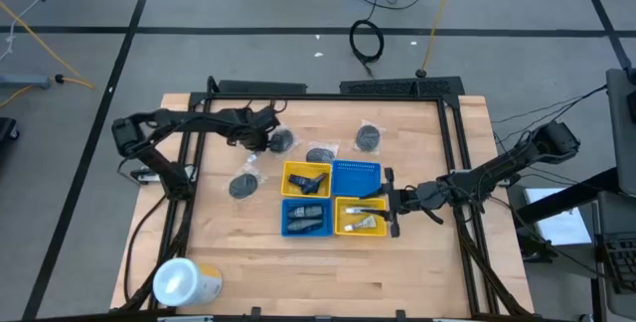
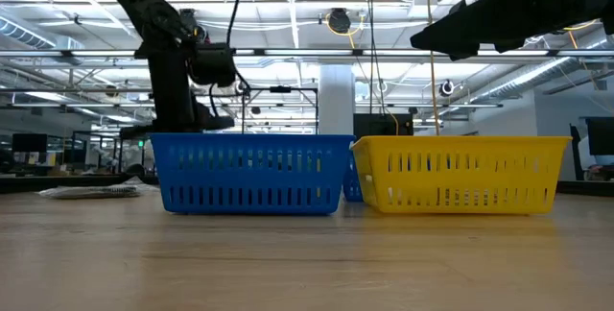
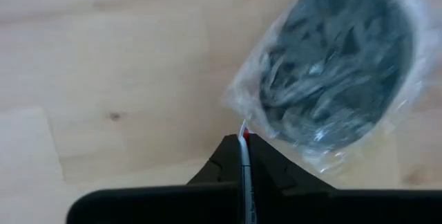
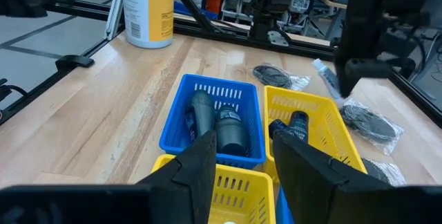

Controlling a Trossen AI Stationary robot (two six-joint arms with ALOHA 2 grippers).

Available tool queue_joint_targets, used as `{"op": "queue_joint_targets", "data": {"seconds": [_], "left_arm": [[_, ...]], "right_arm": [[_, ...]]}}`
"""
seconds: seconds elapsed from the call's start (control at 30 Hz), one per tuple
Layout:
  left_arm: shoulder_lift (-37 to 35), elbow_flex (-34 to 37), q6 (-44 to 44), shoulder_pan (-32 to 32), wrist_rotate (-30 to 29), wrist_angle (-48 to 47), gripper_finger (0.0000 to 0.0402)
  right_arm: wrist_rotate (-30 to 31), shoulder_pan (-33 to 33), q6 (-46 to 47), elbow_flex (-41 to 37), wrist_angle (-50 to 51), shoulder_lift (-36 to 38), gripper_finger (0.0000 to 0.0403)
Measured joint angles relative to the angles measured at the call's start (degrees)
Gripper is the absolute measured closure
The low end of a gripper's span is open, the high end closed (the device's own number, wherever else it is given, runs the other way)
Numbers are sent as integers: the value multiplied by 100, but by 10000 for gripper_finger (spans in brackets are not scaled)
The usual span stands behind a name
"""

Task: Pick & Place Travel size toiletries
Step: Put the white toothpaste into the right yellow bin

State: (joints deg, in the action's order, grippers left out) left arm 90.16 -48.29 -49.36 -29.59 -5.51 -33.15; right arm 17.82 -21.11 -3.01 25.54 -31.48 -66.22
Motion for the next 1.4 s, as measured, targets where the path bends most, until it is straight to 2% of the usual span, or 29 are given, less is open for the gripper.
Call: {"op": "queue_joint_targets", "data": {"seconds": [0.2,0.43,0.63,0.8,1.03,1.23,1.4], "left_arm": [[-596,-4,296,91,-65,17,401],[-1434,-11,706,571,-100,206,401],[-1931,-13,1285,1314,-106,1411,401],[-1977,-15,2111,1995,-102,2659,401],[-1909,-22,3017,2765,-115,3819,401],[-1671,-24,3393,3262,-306,4458,401],[-1169,-24,3425,3553,-408,5171,401]], "right_arm": [[4,0,0,0,0,0,268],[7,1,0,0,0,0,269],[8,1,0,2,-51,-1,270],[7,1,108,2,-182,-2,272],[7,1,279,2,-503,-1,273],[9,1,282,2,-869,0,273],[19,1,282,2,-1145,-2,273]]}}
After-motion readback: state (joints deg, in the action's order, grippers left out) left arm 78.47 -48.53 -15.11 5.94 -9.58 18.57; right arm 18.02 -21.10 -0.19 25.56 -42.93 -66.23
